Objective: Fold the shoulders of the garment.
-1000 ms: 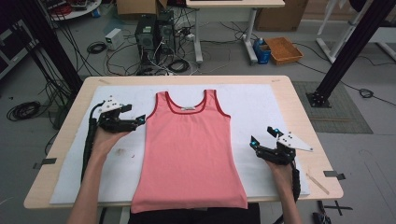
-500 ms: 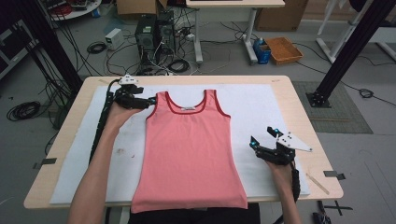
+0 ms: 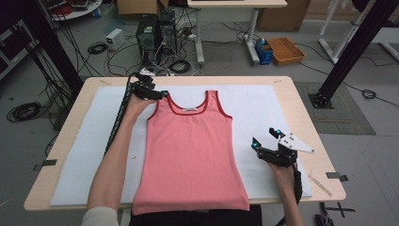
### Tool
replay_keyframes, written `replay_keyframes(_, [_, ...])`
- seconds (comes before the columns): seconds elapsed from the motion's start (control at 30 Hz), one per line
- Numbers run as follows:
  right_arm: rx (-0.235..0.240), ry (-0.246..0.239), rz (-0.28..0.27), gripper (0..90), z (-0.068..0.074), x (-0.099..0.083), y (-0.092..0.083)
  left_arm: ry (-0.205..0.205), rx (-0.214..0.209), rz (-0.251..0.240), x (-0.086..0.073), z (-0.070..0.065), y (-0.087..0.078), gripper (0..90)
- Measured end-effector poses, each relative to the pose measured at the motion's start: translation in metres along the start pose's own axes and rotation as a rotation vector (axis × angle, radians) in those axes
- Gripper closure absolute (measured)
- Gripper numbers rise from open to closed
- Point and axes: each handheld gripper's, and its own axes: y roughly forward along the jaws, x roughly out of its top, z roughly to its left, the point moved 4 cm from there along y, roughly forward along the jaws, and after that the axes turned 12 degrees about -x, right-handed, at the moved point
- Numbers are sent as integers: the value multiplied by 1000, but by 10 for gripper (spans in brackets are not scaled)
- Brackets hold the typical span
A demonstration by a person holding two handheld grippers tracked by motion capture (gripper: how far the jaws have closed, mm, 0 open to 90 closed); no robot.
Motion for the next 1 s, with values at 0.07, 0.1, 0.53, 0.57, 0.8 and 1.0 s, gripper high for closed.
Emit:
replay_keyframes(0.07, [-1,1,0,201,0,0,0,-24,12,-16,2,7,6,284])
replay_keyframes(0.1, [-1,1,0,201,0,0,0,-34,18,-8,2,10,8,284])
replay_keyframes(0.53, [-11,-7,3,201,1,0,0,-99,52,19,-18,31,46,337])
replay_keyframes(0.57, [-11,-3,9,201,1,0,0,-99,52,19,-18,31,46,356])
replay_keyframes(0.8, [-14,-9,13,201,2,0,1,-103,48,-3,-22,33,53,408])
replay_keyframes(1.0, [-15,-13,18,201,2,0,1,-102,36,9,-26,29,63,419])
